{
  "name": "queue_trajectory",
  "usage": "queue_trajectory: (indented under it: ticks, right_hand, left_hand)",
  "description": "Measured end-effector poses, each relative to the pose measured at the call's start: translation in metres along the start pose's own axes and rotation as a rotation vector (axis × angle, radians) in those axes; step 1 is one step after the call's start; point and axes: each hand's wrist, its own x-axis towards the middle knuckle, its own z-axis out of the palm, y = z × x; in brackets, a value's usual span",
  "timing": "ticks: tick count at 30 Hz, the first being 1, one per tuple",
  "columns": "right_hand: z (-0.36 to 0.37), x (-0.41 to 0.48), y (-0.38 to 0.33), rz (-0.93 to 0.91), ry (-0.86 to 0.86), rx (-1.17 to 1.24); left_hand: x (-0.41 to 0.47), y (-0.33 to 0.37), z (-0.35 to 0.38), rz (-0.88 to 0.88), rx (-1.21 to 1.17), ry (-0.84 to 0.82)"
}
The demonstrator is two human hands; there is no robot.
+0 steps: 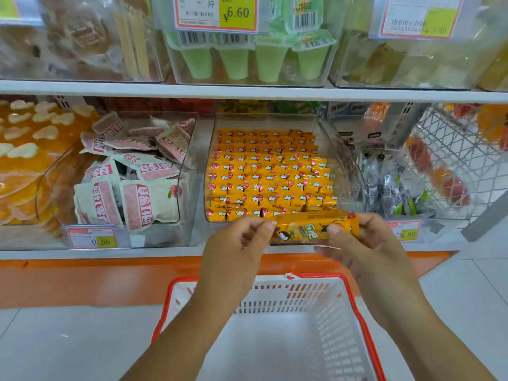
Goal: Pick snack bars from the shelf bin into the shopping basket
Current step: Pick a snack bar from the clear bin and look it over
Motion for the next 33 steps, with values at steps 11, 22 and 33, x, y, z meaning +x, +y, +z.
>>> queue_trajectory:
  ticks: [11,22,33]
  right_hand:
    - [-0.015,0.062,-0.026,-0.236,-0.080,-0.461]
    - [0.005,0.092,-0.012,-0.512,-0.424,-1.255]
    - [-0.013,0.099,-0.011,-0.454,-0.341,-1.282]
  left_hand:
    - [0.079,-0.017,0.037,0.491,0.474,0.128]
    - [0.076,-0.033,0.035,0.447,0.290,0.099]
    - [0.068,-0.011,0.049,0.570,0.462,0.158]
